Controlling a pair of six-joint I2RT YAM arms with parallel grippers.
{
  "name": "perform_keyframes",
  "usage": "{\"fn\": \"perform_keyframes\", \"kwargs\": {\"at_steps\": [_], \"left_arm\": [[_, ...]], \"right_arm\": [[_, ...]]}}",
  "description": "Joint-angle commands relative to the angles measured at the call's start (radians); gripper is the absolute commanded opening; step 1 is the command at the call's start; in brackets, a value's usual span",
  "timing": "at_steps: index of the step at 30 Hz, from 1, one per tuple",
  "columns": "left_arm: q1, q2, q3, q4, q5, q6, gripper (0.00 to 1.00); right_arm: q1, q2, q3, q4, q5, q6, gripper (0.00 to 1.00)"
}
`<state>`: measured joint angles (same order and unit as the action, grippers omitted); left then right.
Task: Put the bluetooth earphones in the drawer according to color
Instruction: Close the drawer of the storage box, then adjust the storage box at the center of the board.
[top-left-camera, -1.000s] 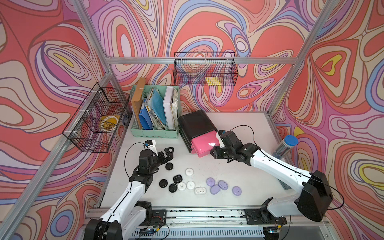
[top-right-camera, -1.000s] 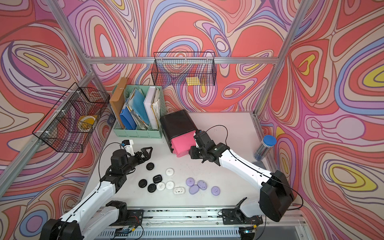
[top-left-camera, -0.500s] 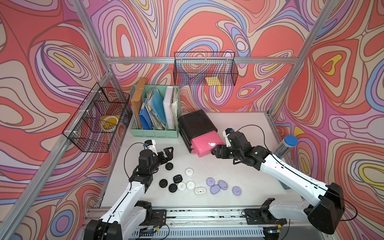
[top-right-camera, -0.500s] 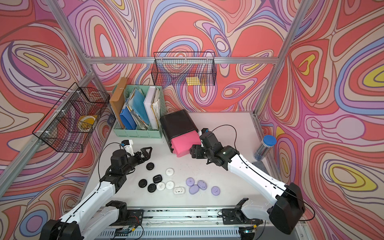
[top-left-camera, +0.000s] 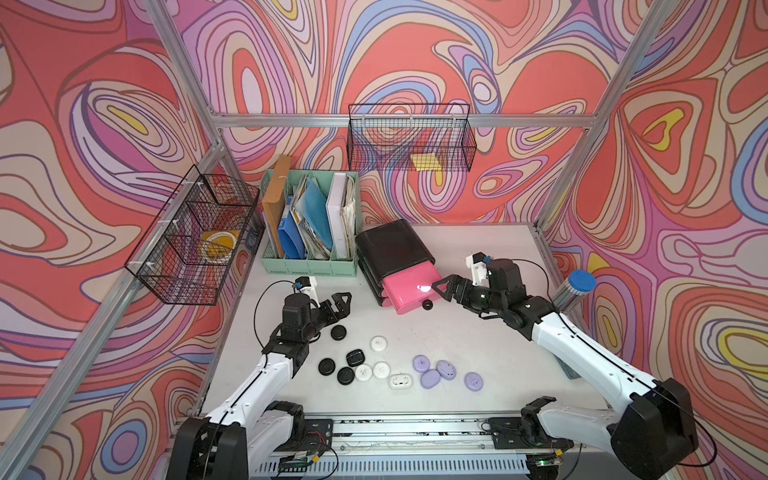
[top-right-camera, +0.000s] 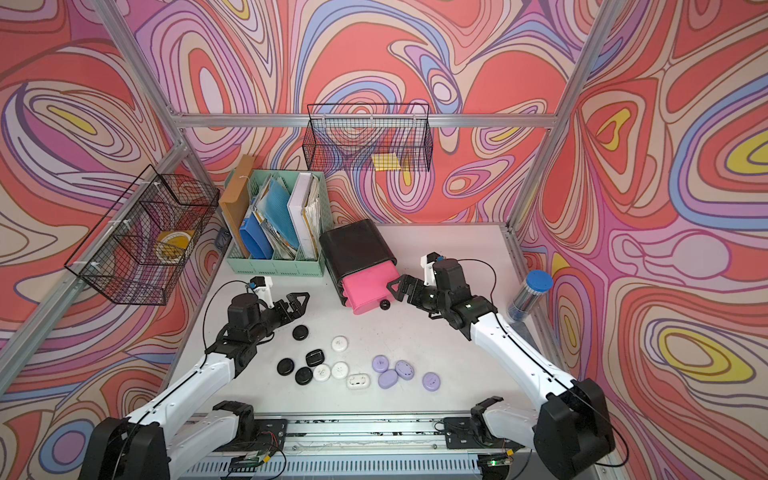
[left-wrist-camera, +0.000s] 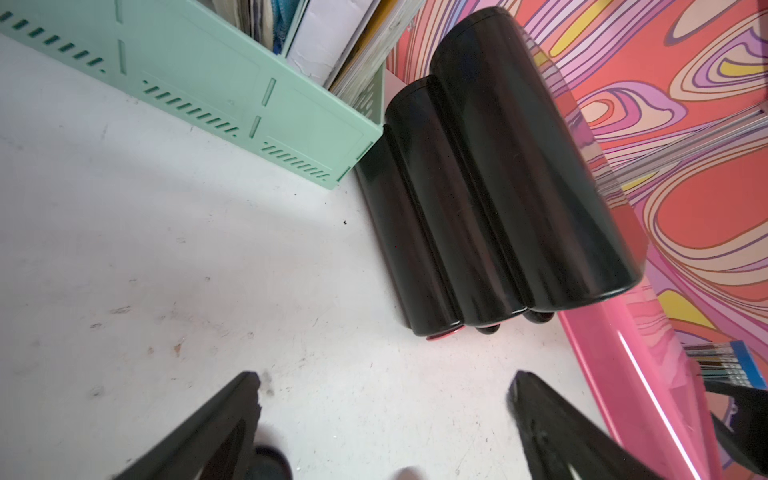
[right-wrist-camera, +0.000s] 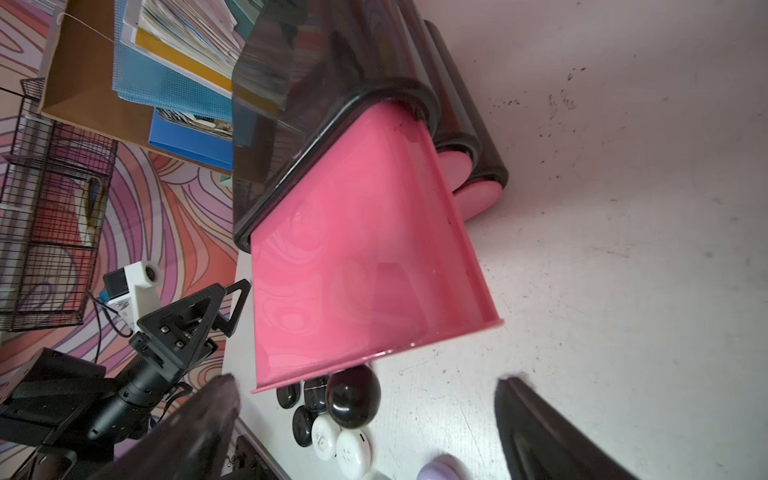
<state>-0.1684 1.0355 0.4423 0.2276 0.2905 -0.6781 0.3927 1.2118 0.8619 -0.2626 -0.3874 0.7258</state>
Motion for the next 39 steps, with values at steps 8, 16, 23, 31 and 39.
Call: {"fn": "perform_keyframes", "kwargs": {"at_steps": [8,16,23,31,39], "left_arm": [[-0.104,0.160,0.258,-0.068,-0.018,-0.012,0.99],[-0.153,0.354,0.554,-0.205,-0.026,0.025,0.99],[-0.215,0.562,0.866,-0.373,-0.079,0.117,0.99],[-0.223,0.839,1.282,-0.607,-0.092,0.213,0.99],[-0.230,1.193,1.815,-0.909,-0.164,0.340,0.99]], "right_arm": [[-0.005,0.143,0.059,0.212,-0.121,0.099,0.88],[-0.003,0.272,0.070,0.357,-0.122,0.169,0.78],[-0.002,0.382,0.089,0.551,-0.126,0.234,0.68],[0.001,0.477,0.122,0.599,-0.076,0.215,0.62],[0.000,0.345,0.031,0.524,-0.058,0.166,0.67]]}}
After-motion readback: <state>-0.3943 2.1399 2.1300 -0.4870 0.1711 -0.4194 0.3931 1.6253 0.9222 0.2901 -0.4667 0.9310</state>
